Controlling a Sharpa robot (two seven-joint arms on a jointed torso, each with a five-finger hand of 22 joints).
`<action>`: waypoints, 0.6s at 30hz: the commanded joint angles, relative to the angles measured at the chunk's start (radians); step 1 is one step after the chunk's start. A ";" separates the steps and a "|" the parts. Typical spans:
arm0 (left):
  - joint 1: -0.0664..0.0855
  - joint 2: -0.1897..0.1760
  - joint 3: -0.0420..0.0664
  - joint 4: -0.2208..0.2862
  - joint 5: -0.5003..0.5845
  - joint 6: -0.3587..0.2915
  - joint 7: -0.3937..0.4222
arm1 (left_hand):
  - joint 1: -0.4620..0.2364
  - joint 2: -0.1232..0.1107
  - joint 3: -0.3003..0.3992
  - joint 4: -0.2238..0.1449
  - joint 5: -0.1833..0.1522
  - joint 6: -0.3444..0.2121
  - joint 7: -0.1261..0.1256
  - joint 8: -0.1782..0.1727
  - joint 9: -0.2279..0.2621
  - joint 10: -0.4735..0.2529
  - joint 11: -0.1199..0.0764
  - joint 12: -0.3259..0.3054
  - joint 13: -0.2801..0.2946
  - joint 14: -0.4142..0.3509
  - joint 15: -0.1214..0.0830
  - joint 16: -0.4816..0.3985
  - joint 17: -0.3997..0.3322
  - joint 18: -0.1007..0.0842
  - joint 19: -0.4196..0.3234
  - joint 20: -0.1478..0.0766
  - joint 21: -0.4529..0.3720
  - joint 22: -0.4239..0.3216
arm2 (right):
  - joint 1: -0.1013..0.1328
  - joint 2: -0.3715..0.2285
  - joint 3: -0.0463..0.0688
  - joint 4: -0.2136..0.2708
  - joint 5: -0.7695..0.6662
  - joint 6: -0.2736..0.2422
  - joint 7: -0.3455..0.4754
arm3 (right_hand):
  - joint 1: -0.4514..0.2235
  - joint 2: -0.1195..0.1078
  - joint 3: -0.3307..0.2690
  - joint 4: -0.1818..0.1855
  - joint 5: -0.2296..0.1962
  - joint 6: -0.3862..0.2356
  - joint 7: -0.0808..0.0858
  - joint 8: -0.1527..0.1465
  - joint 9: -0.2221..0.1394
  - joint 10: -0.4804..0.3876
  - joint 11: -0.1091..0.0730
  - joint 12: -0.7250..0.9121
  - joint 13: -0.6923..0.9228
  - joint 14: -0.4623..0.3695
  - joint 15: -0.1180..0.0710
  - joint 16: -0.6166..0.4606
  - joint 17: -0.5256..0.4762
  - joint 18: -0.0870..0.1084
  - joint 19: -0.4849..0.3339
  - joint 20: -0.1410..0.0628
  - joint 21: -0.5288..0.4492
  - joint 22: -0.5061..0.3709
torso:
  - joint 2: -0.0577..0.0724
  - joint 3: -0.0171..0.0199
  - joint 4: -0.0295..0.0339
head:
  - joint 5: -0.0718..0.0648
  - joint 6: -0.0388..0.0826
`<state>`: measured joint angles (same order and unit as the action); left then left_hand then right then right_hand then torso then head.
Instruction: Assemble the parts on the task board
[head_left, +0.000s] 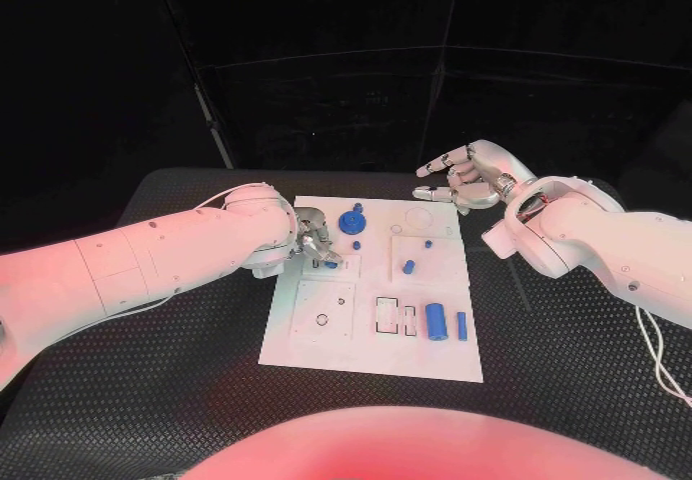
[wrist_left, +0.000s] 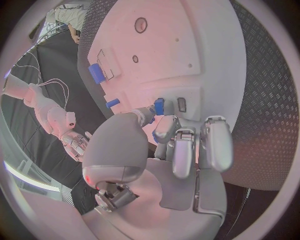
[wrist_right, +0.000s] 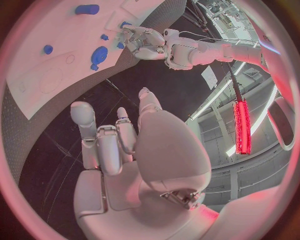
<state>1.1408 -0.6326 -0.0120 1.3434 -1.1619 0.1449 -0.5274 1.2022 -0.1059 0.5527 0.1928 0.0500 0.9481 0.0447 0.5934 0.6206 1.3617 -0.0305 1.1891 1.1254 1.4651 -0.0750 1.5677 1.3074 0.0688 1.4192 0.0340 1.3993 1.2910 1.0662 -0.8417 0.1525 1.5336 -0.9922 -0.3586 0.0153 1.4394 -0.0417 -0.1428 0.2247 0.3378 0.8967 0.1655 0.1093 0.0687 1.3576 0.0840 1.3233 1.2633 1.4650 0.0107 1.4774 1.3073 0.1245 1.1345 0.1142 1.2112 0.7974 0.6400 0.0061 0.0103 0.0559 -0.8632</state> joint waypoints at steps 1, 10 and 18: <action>-0.006 0.002 -0.004 0.000 -0.006 0.040 -0.007 | -0.006 0.009 0.135 -0.134 0.005 0.009 -0.006 0.007 0.002 0.005 -0.001 0.007 0.002 0.106 -0.008 0.003 0.263 -0.007 0.008 -0.002 0.005 0.003 | 0.002 0.001 0.001 0.001 -0.002 0.008 0.008 | 0.003 0.009 -0.008 0.000 0.002 0.005 0.002 0.006 0.001 -0.003 -0.004 -0.006 -0.001 0.055 -0.006 -0.007 0.032 0.019 -0.004 0.000 -0.006 -0.001 | 0.000 -0.0002 0.0012 | 0.000 0.000; -0.006 0.006 -0.004 -0.004 -0.007 0.017 -0.006 | -0.022 0.020 0.147 -0.139 0.007 0.015 -0.012 0.023 0.012 0.017 -0.006 0.022 0.016 0.106 -0.012 0.003 0.263 -0.010 0.016 -0.007 0.012 0.017 | 0.002 0.003 0.001 -0.001 -0.002 0.009 0.008 | 0.003 0.010 -0.009 0.000 0.002 0.006 0.002 0.006 0.001 -0.004 -0.004 -0.006 -0.001 0.055 -0.006 -0.007 0.032 0.019 -0.004 0.000 -0.006 -0.001 | 0.000 -0.0003 0.0010 | 0.000 0.000; -0.005 0.012 -0.004 -0.014 -0.007 0.015 -0.005 | -0.046 0.031 0.155 -0.139 0.007 0.018 -0.015 0.034 0.020 0.023 -0.009 0.028 0.022 0.106 -0.014 0.003 0.263 -0.010 0.019 -0.009 0.014 0.020 | 0.002 0.004 0.001 -0.002 -0.004 0.010 0.008 | 0.003 0.010 -0.009 0.000 0.002 0.006 0.002 0.006 0.001 -0.004 -0.004 -0.006 -0.001 0.055 -0.006 -0.007 0.032 0.019 -0.004 0.000 -0.006 -0.002 | 0.000 -0.0004 0.0013 | 0.002 0.000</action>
<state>1.1397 -0.6230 -0.0128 1.3314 -1.1654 0.1437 -0.5273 1.1557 -0.0853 0.5690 0.1873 0.0548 0.9551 0.0380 0.6245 0.6399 1.3764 -0.0382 1.2123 1.1457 1.4654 -0.0824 1.5677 1.3074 0.0689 1.4338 0.0265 1.4087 1.3081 1.0660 -0.8386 0.1525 1.5303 -0.9928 -0.3547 0.0152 1.4395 -0.0417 -0.1457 0.2218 0.3378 0.8967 0.1655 0.1093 0.0687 1.3576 0.0840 1.3233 1.2634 1.4650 0.0107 1.4732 1.3081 0.1244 1.1345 0.1142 1.2112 0.7966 0.6397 0.0057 0.0111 0.0570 -0.8637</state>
